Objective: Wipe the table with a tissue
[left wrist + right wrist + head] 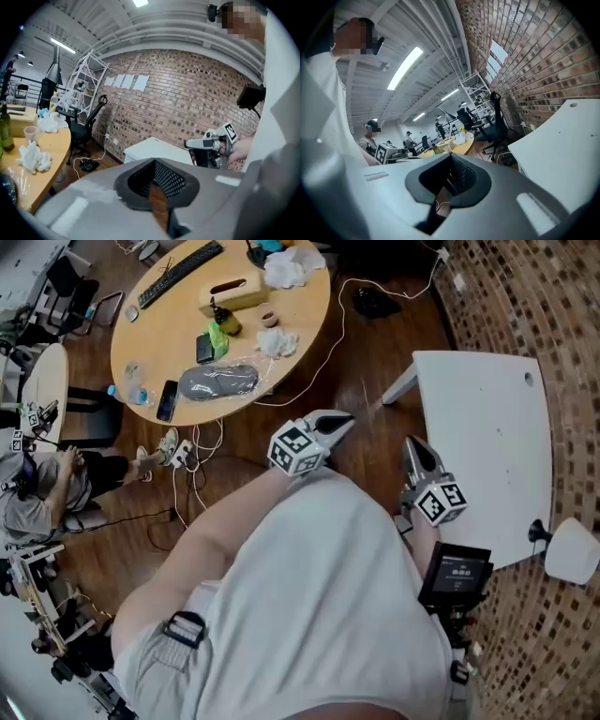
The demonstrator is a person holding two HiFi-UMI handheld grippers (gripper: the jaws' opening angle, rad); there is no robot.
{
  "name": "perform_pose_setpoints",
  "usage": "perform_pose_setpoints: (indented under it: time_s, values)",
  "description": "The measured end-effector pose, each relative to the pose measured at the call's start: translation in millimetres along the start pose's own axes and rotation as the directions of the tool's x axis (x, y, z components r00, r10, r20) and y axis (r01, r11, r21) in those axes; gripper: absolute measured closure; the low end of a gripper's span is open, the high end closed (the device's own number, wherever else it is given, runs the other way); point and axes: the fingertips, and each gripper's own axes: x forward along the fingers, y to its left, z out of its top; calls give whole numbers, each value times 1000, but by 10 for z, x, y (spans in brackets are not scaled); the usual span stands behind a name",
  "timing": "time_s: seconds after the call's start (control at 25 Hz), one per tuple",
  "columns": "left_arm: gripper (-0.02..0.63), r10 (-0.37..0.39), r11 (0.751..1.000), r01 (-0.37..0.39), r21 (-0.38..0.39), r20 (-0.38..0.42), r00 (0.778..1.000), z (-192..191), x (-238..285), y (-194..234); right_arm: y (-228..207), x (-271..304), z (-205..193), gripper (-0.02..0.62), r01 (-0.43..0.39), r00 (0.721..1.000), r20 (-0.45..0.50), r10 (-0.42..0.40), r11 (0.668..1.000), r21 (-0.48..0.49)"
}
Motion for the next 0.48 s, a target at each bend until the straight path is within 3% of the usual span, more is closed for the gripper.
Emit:
perform_pose_setpoints:
  time_s: [0.28,0.48]
  values:
    - [601,32,999,-31,-29,38,999,468,26,599,41,651,440,588,-38,997,-65,36,999,-34]
    - [601,44,998,-41,-41,59,997,605,-63,1015,80,1204,581,588,-75,993,-97,70,996,-56]
